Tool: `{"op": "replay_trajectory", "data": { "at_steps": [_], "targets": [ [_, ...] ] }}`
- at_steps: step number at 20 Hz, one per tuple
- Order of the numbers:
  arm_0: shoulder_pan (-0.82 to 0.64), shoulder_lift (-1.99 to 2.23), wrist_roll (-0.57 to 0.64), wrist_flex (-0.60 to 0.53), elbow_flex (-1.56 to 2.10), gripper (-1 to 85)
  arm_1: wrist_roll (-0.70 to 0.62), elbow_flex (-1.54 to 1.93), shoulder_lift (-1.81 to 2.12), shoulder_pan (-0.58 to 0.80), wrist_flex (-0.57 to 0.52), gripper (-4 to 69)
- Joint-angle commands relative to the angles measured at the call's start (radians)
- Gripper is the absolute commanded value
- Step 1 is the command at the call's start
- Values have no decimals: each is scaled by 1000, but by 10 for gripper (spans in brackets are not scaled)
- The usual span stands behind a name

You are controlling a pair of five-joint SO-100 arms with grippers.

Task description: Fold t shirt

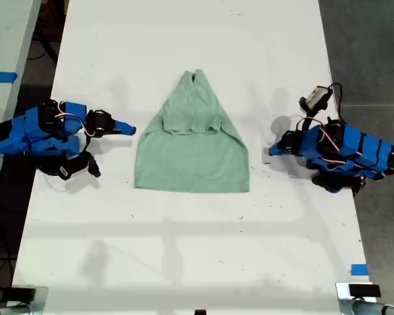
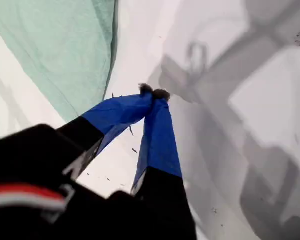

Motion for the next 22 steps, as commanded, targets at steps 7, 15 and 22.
{"op": "replay_trajectory", "data": {
  "at_steps": [7,15,22],
  "targets": [
    [-17,8,-15,8,9,-2,-38,-18,-5,9,-17,-4],
    [-20,8,-15,8,11,-2,-29,-3,-5,11,-37,-4],
    [-23,8,-15,17,6,-2,-15,-2,-5,11,-35,-3]
  ]
}}
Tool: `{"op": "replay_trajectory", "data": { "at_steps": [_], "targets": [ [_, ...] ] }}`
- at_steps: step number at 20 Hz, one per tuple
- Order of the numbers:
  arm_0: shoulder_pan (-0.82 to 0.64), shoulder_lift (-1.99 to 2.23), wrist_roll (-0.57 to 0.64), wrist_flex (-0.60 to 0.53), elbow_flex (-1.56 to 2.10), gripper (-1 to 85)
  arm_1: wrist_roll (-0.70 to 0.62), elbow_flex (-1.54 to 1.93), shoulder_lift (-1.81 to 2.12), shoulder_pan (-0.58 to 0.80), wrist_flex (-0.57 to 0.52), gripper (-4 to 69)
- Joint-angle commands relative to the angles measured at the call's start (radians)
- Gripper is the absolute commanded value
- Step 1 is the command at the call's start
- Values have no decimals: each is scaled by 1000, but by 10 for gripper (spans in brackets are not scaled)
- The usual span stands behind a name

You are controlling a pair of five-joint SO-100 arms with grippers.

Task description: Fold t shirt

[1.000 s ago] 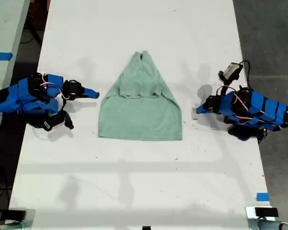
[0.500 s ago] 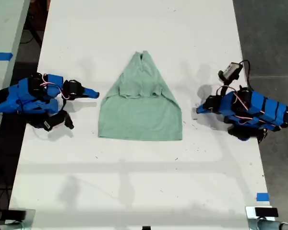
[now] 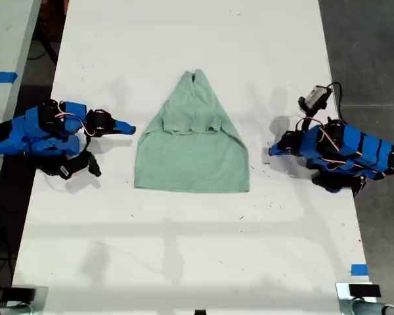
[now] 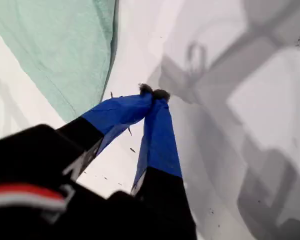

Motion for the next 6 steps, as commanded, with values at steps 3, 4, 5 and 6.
{"op": "replay_trajectory", "data": {
  "at_steps": [3,4,5,6],
  "targets": [
    [-12,8,-12,21,2,-2,12,-3,2,8,-28,-3],
    [-11,8,-12,21,2,-2,14,-3,2,8,-28,-3],
    [-11,8,-12,21,2,-2,14,-3,2,8,-28,-3],
    [-11,8,-12,23,2,-2,14,-3,2,9,-28,-3]
  ]
}}
